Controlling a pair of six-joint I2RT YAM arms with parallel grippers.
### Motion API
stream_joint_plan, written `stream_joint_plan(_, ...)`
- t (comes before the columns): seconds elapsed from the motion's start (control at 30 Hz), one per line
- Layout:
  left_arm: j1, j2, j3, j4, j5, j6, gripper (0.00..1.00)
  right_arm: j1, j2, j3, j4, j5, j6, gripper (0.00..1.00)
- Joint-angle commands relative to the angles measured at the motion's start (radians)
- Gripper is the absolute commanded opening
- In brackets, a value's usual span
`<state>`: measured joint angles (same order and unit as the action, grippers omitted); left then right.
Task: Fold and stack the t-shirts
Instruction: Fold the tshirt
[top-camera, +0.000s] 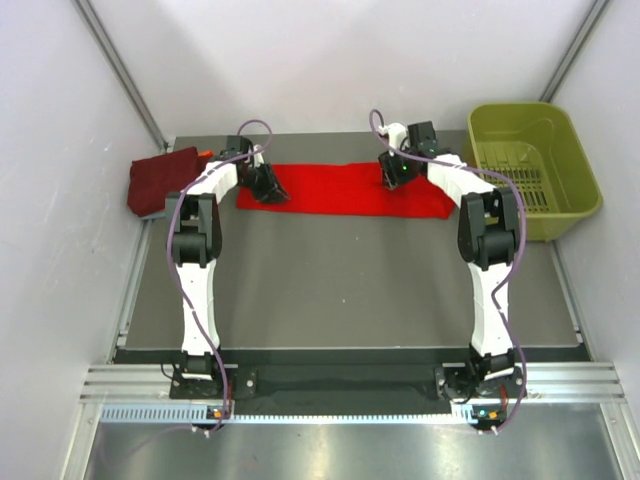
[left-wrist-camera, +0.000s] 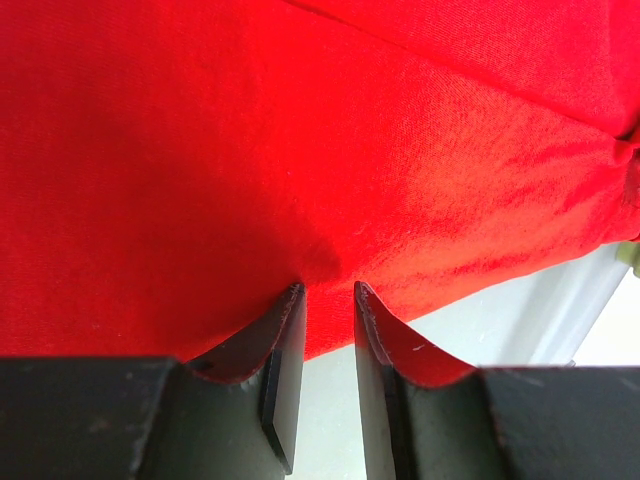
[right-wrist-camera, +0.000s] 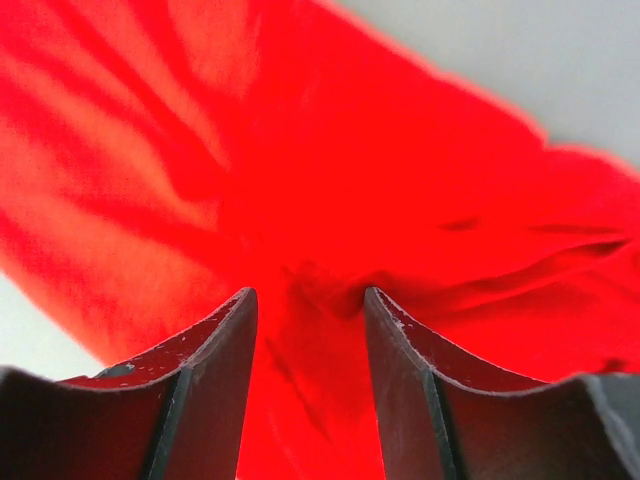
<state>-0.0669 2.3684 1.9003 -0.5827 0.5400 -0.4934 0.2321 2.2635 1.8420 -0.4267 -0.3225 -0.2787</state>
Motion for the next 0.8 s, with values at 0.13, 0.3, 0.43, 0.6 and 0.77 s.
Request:
stream_joint_plan(0.13, -0.004, -0.04, -0.05, 0.009, -0.038, 0.021, 0.31, 0.013, 0.076, 0.199, 0.133, 0.002, 0.068, 0.49)
stream_joint_plan(0.3, -0.01, -0.07, -0.081, 0.006, -0.041, 0.03, 0.32, 0.013, 0.067, 0.255, 0.174, 0.023, 0.09, 0.51)
stream_joint_plan(0.43, -0.01, -0.081, -0.087, 0.004, -0.052, 0.032, 0.32, 0.018, -0.002, 0.208, 0.141, 0.077, 0.085, 0.51)
stream_joint_plan(0.6, -0.01, -0.08, -0.092, 0.01, -0.045, 0.027, 0.32, 0.001, -0.117, 0.065, 0.095, 0.013, 0.116, 0.48)
stream_joint_plan(0.77, -0.011, -0.086, -0.098, 0.011, -0.048, 0.029, 0.32, -0.017, -0.15, -0.05, 0.091, -0.038, 0.168, 0.48)
